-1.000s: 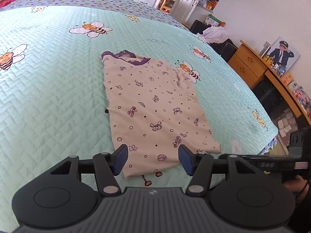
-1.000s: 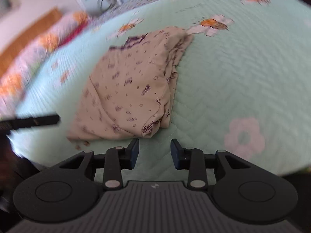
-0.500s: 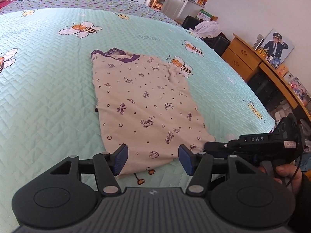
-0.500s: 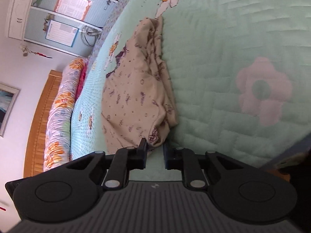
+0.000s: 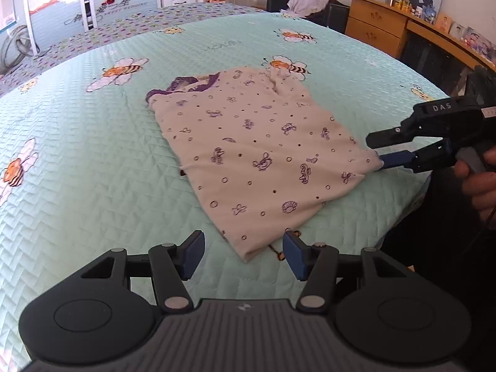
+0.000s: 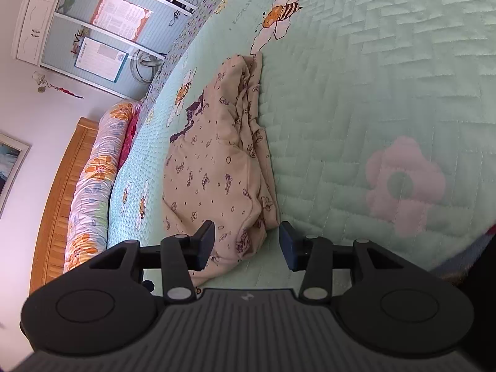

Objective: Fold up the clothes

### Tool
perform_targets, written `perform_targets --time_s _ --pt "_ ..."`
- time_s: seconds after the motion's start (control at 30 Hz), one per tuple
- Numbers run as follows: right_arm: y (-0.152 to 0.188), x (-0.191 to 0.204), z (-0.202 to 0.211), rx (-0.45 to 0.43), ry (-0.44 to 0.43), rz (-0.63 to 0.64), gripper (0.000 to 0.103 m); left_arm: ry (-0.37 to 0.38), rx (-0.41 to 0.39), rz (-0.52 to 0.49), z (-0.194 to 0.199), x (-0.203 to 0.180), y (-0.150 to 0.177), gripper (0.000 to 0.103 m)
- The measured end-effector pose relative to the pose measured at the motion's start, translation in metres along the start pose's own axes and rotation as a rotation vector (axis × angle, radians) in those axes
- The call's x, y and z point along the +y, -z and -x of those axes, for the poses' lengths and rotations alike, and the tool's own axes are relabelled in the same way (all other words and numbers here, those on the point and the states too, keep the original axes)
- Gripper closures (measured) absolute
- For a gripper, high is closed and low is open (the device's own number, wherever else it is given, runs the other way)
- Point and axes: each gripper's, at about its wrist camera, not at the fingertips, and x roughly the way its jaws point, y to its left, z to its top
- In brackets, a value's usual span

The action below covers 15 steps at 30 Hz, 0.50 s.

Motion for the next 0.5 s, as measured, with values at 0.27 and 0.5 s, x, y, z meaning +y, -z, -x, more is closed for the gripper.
perform_targets --time_s 0.27,0.5 --pt "-0.022 0.003 -0.013 -0.027 0.006 0.019 0.056 -0.047 0.067 -0.066 -0.028 -0.010 0.000 0.070" --pt "-0.036 0.009 -0.037 0.022 0.014 0.052 0.070 -0.046 0.065 -0.037 -0.029 -0.005 0.002 0.086"
